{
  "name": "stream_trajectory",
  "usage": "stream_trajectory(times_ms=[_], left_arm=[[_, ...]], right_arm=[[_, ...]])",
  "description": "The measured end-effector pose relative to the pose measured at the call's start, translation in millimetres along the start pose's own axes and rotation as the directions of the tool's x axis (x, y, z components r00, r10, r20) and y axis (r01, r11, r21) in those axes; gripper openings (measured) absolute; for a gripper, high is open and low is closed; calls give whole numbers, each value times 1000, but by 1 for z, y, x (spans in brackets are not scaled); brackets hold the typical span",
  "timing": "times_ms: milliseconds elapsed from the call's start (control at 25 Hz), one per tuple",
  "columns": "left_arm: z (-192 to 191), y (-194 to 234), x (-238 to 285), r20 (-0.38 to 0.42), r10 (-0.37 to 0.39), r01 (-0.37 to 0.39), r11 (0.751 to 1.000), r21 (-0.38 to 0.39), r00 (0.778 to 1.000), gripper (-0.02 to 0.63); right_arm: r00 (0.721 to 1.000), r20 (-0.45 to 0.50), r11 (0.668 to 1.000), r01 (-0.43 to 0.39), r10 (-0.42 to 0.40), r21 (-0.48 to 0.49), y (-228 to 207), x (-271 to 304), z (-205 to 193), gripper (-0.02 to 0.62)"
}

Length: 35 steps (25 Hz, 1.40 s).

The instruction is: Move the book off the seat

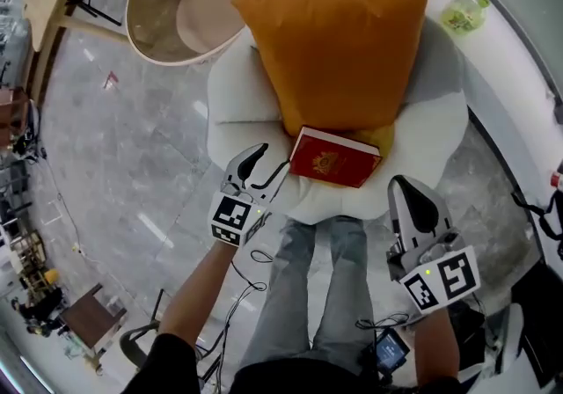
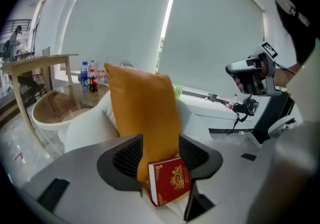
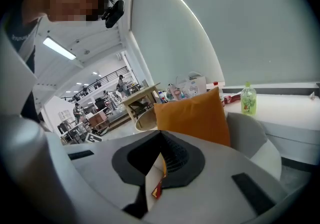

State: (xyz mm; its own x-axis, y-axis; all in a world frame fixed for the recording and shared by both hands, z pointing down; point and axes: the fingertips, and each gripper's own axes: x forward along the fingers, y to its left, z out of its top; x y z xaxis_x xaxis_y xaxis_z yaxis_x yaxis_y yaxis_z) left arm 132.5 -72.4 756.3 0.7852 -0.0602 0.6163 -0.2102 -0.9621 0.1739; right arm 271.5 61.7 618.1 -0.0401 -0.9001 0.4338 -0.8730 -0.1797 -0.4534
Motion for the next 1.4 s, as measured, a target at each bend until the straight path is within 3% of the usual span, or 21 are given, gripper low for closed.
stream_trajectory(times_ms=[160, 360, 600, 1040, 1120, 1280, 1320, 1400], left_arm=[[-69, 6, 51, -115, -70, 71, 997, 9, 991, 274], [-138, 30, 110, -199, -145, 129, 987, -90, 969, 333], [-202, 23, 151, -382, -243, 243, 969, -48, 892, 394], [-213, -13, 188, -465, -419, 401, 905, -142, 780, 399], [-209, -16, 186, -456, -439, 412, 896, -164, 774, 399], [-168, -44, 172, -346, -487, 457, 873, -169, 802, 355], [-158, -58, 165, -331, -503, 485, 863, -141, 799, 328], [-148, -90, 153, -342, -540, 549, 832, -80, 769, 314]], right_arm=[[997, -55, 999, -52, 51, -9, -11, 24, -48, 14], [986, -90, 988, -131, 138, 83, -29, 52, -102, 14], [973, -167, 987, -155, 161, 52, -41, 68, -148, 14], [975, -152, 984, -146, 161, 102, -53, 75, -147, 14], [976, -152, 985, -140, 155, 103, -56, 73, -145, 14], [979, -149, 986, -126, 141, 108, -61, 66, -138, 14], [979, -146, 986, -126, 142, 110, -59, 64, -136, 14], [981, -133, 986, -129, 143, 107, -58, 59, -127, 14]])
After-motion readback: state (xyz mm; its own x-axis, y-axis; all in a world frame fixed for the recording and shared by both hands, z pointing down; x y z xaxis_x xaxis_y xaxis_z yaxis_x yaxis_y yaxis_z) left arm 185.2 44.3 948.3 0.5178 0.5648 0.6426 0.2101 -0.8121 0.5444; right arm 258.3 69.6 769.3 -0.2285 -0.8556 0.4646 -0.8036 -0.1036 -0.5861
